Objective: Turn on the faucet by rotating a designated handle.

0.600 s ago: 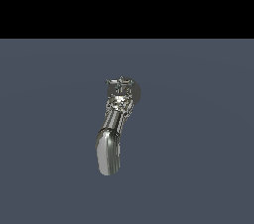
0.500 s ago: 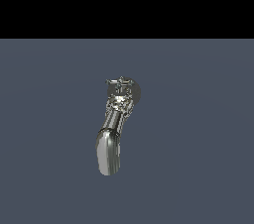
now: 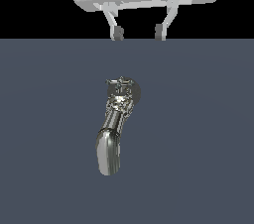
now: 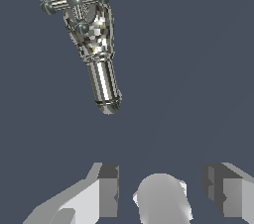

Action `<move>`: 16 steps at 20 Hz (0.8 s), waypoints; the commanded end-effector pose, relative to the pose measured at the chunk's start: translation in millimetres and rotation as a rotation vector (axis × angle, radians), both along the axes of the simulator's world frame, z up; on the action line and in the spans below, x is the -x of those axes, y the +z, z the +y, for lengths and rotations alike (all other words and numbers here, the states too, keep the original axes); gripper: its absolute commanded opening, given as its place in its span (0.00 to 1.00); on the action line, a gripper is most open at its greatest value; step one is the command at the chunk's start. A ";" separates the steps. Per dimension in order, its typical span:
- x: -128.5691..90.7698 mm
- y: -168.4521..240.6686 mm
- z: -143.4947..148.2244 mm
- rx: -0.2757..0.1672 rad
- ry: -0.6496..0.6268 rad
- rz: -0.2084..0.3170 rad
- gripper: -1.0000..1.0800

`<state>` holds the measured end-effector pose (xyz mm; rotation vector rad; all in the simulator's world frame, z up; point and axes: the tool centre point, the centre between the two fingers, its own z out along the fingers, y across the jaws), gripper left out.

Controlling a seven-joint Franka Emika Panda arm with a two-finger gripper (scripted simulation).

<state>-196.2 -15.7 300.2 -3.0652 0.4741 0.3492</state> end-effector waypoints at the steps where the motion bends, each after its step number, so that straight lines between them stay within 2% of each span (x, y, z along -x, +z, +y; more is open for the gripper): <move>1: -16.1 -30.9 -10.1 -0.004 -0.089 0.006 0.69; 2: -27.7 -38.2 7.5 0.006 -0.083 -0.002 0.76; 3: -32.4 -52.3 18.6 -0.028 -0.127 0.005 0.63; 4: -45.7 -57.0 8.5 -0.048 -0.224 -0.011 0.83; 5: -45.3 -56.7 6.1 -0.049 -0.230 -0.012 0.83; 6: -38.1 -79.9 4.8 -0.035 -0.153 0.016 0.77; 7: -55.0 -81.8 6.6 -0.056 -0.159 -0.007 0.76; 8: -50.7 -101.9 17.3 -0.068 -0.257 0.013 0.47; 9: -50.4 -104.0 8.0 -0.070 -0.278 0.017 0.47; 10: -101.3 -93.5 20.6 -0.043 -0.206 -0.047 0.32; 11: -94.1 -83.4 36.1 -0.032 -0.174 -0.075 0.32; 12: -56.2 -116.5 4.9 -0.022 -0.254 -0.016 0.77; 13: -60.1 -128.7 -10.9 -0.017 -0.289 0.010 0.77; 14: -100.6 -116.7 54.8 -0.046 -0.218 -0.055 0.41; 15: -98.8 -113.1 57.9 -0.049 -0.209 -0.064 0.41; 16: -100.0 -128.1 25.1 -0.005 -0.237 -0.053 0.81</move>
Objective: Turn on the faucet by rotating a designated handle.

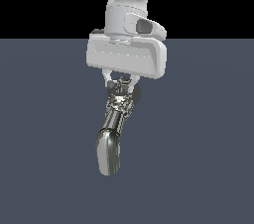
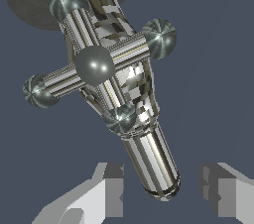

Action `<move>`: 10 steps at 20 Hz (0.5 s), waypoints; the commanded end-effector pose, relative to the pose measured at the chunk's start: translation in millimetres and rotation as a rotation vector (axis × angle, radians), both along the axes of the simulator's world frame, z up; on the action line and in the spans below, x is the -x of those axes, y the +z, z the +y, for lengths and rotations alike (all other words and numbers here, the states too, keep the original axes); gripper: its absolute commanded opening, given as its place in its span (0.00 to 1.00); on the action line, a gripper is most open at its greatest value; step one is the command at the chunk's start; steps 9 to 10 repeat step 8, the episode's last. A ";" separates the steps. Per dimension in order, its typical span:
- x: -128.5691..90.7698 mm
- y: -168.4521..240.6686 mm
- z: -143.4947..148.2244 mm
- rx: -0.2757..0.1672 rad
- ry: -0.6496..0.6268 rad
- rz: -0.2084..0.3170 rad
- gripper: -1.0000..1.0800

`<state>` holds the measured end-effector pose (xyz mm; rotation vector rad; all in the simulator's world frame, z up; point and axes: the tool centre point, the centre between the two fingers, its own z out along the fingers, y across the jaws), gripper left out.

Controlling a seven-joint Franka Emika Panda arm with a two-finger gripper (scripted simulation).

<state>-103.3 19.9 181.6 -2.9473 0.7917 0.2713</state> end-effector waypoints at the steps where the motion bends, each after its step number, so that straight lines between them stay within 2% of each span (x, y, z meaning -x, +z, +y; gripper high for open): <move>1: -41.7 -14.6 -67.8 0.043 -0.107 -0.036 0.85; 2: -34.3 -3.0 -94.1 0.059 -0.171 -0.060 0.85; 3: -38.8 -6.0 -123.2 0.087 -0.220 -0.075 0.17; 4: -48.5 -3.2 -130.5 0.114 -0.170 -0.099 0.15; 5: -55.7 -3.6 -134.0 0.134 -0.103 -0.116 0.20; 6: -62.3 -3.5 -142.0 0.163 -0.150 -0.127 0.89; 7: -67.1 -3.9 -154.7 0.192 -0.197 -0.138 0.95; 8: -73.3 -4.9 -148.8 0.194 -0.140 -0.150 0.77; 10: -73.3 -4.9 -148.8 0.194 -0.140 -0.150 0.77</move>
